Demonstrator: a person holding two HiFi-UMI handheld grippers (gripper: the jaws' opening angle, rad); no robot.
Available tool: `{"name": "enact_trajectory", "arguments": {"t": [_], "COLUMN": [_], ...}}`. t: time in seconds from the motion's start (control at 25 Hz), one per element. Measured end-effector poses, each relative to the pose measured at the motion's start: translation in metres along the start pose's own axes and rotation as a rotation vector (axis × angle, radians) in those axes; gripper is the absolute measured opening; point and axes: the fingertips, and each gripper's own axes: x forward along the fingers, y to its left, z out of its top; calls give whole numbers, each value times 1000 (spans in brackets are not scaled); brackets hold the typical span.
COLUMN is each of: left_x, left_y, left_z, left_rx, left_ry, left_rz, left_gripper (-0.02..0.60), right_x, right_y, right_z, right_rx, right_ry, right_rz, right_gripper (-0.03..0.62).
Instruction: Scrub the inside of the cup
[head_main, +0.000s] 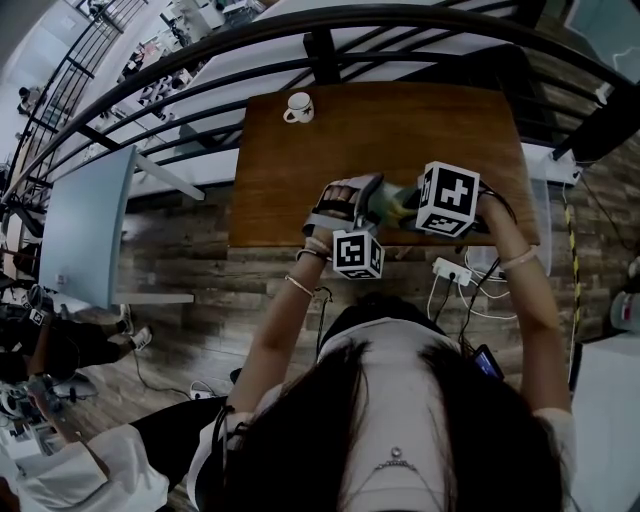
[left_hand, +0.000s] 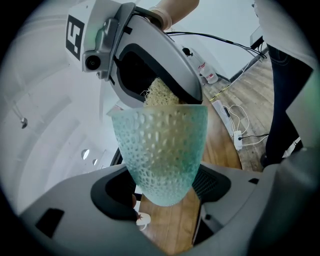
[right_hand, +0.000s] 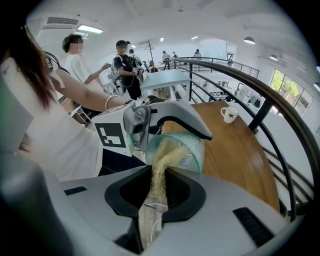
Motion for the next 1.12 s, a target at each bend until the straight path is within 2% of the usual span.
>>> {"name": "enact_trajectory", "arguments": {"t": [0.2, 0.6, 1.12], "left_x": [0, 2, 11], "left_y": [0, 5, 11], "left_z": [-2, -15, -18], "left_rx": [-20, -167, -328], "left_ry": [15, 56, 91], "left_rz": [2, 20, 32], "left_gripper": [342, 342, 342], "right_x": [-2, -13, -30], "right_y": [-5, -9, -15], "right_z": [0, 10, 6], "right_rx": [34, 121, 152], "right_ry": [-33, -201, -314], "right_rz": [-22, -39, -81], "right_gripper": [81, 81, 81]}}
